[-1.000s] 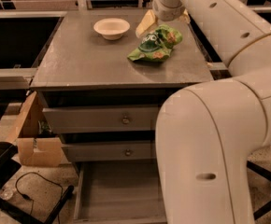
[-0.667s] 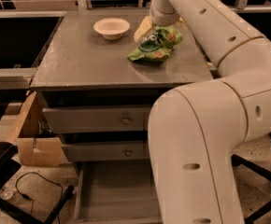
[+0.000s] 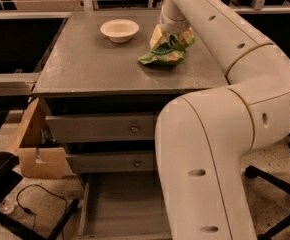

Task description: Place green rice chip bag into bottom drawer

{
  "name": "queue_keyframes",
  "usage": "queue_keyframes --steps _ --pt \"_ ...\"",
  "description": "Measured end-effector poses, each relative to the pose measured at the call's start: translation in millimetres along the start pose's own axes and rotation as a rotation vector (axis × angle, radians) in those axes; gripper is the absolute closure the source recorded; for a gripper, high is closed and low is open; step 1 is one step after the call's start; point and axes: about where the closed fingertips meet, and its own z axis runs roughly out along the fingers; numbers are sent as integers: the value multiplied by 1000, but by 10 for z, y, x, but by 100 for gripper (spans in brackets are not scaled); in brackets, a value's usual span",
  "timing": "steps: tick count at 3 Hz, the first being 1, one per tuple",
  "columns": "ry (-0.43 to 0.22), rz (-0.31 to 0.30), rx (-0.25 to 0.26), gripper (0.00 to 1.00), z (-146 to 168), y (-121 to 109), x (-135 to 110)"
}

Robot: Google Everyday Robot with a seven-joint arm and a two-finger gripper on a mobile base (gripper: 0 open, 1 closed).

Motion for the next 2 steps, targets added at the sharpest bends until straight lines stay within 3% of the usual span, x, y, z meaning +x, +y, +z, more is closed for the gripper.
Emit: queue_keyframes --steps 1,2 --pt "0 0 0 73 0 0 0" --pt "0 0 0 96 0 0 0"
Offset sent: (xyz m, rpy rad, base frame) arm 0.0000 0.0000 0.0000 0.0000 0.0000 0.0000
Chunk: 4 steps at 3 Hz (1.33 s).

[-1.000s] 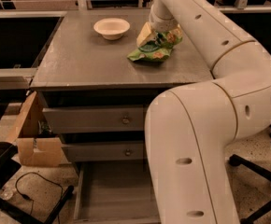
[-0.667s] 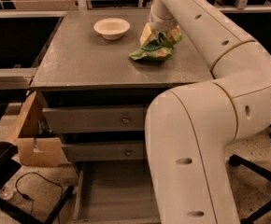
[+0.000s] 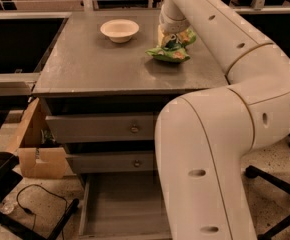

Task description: Place green rice chip bag into bottom drawer

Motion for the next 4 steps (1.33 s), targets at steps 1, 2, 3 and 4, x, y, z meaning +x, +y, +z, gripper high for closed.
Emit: queue_keyframes --steps 1,2,3,4 --pt "-33 -18 -14 100 -143 -97 16" --pt "-115 -30 -34 100 -555 -418 173" --pt "-222 -34 -45 100 -1189 -813 556" --pt "-320 -54 -55 100 -1682 -1073 1071"
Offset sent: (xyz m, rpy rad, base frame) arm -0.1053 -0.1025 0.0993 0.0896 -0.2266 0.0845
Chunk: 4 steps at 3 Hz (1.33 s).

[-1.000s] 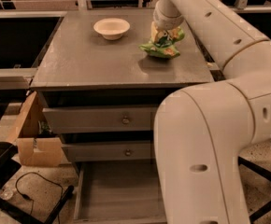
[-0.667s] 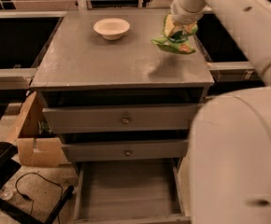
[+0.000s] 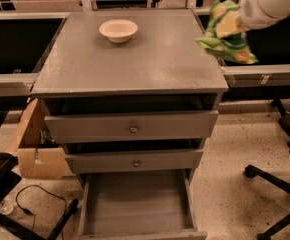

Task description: Place green rice chip bag into bottom drawer

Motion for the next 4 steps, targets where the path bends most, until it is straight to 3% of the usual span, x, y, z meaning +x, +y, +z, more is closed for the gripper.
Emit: queue_keyframes --steps 1,2,3,4 --pt "-55 -22 35 100 -421 -261 553" --pt "-57 -23 65 100 -614 -555 1286" --pt "-88 6 54 100 -711 -738 1922" --pt "-141 30 14 100 -752 -859 2274"
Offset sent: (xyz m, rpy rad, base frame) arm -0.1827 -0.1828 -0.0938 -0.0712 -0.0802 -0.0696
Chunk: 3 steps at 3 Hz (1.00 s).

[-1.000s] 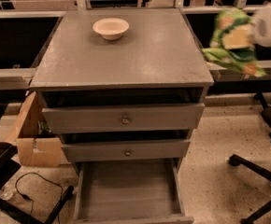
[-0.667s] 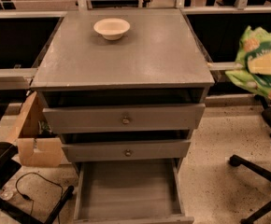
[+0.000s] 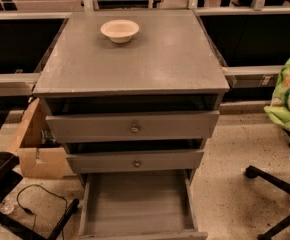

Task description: Place green rice chip bag into bottom drawer

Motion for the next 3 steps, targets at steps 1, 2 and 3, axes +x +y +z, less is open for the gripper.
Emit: queue_keyframes --steps 1,2,3 --pt "-3 -28 6 100 -60 -30 37" --pt "-1 -32 -1 100 -24 17 17" --pt "8 -72 -54 100 -48 334 200"
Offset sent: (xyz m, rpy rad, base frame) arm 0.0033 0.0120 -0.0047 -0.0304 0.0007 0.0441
